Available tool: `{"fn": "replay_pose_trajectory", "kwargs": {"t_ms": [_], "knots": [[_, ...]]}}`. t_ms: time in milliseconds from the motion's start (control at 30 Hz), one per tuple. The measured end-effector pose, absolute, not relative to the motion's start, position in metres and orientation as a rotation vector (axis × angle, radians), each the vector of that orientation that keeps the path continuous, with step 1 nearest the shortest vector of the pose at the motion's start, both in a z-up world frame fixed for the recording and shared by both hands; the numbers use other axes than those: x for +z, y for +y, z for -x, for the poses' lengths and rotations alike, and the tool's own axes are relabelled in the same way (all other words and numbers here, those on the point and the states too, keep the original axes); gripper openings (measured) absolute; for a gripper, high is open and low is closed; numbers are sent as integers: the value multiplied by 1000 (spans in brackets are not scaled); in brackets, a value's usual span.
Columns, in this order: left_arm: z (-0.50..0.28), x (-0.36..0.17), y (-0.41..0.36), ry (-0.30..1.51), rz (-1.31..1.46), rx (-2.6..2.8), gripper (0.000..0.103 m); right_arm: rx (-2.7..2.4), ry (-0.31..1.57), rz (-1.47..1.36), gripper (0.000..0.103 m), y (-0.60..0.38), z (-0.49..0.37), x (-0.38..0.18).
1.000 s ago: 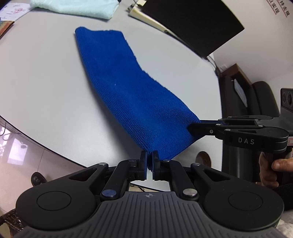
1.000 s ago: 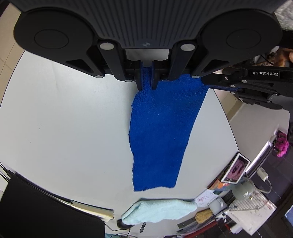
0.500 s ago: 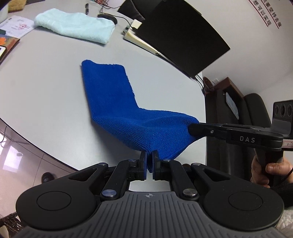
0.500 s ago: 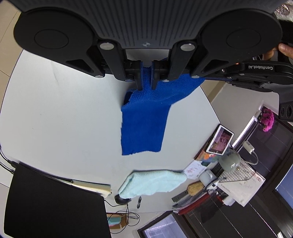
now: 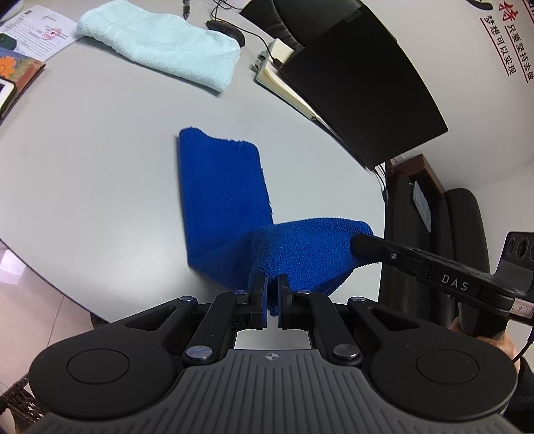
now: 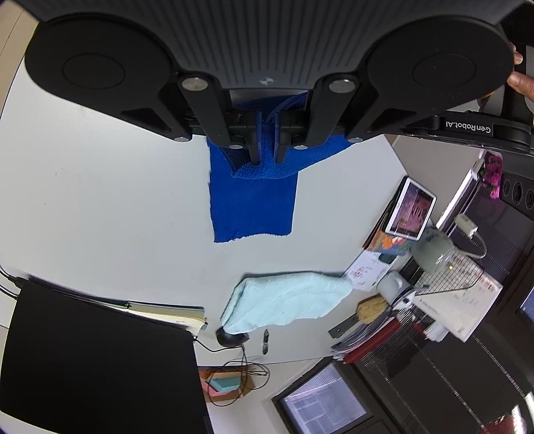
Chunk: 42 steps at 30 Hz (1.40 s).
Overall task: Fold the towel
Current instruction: 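Lift the strip end with both grippers and fold it over onto the strip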
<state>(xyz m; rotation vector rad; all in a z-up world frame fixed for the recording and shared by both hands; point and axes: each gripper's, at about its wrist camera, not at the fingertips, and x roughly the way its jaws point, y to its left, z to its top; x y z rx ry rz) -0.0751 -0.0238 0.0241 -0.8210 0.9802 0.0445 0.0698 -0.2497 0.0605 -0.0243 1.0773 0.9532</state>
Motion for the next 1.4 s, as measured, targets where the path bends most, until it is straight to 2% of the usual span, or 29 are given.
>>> {"fn": "replay_pose_trajectory", "kwargs": {"t_ms": [267,733,1400], "knots": [[35,21,13,1036,804,8,6,841,1113,-25,7,-223,-88,50],[-8,-14,65,1133,905,-10,6,722,1188,-9,7,-174,-113,22],[-77,-50,107,1231,906,-57,9,623,1263,54,10,-123,-158,-9]]}}
